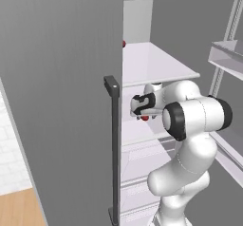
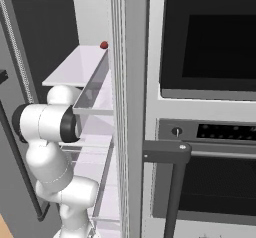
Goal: Take the strawberry from the fridge and place it on top of the pancake, located on the dining counter.
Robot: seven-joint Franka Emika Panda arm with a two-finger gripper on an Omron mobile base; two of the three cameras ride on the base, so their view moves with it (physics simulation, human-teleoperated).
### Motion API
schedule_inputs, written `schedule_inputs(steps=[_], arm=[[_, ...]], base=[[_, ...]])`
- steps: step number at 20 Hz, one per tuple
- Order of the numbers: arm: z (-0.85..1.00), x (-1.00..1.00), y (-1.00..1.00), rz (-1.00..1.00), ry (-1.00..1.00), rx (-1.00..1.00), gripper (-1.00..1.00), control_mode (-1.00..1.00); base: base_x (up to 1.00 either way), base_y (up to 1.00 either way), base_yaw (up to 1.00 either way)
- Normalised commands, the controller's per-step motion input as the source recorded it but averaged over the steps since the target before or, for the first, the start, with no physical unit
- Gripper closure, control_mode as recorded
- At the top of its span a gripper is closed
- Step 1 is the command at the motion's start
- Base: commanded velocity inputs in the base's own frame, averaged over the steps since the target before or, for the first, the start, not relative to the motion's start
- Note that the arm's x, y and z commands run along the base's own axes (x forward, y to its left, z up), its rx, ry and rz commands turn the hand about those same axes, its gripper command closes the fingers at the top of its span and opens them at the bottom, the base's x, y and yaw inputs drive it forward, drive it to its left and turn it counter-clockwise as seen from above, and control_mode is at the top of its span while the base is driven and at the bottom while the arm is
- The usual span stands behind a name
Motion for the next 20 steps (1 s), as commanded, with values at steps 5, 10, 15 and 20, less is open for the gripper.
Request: schedule_inputs(steps=[5, 10, 15, 20], arm=[[-0.44, -0.19, 0.0, 0.0, 0.0, 0.0, -1.0, -1.0], [-0.44, -0.13, 0.0, 0.0, 0.0, 0.0, -1.0, -1.0], [-0.42, -0.35, 0.0, 0.0, 0.0, 0.0, -1.0, -1.0], [-0.46, -0.3, 0.0, 0.0, 0.0, 0.0, -1.0, -1.0]], base=[[0.0, 0.0, 0.0], [0.0, 0.0, 0.0], [0.0, 0.0, 0.0], [0.0, 0.0, 0.0]])
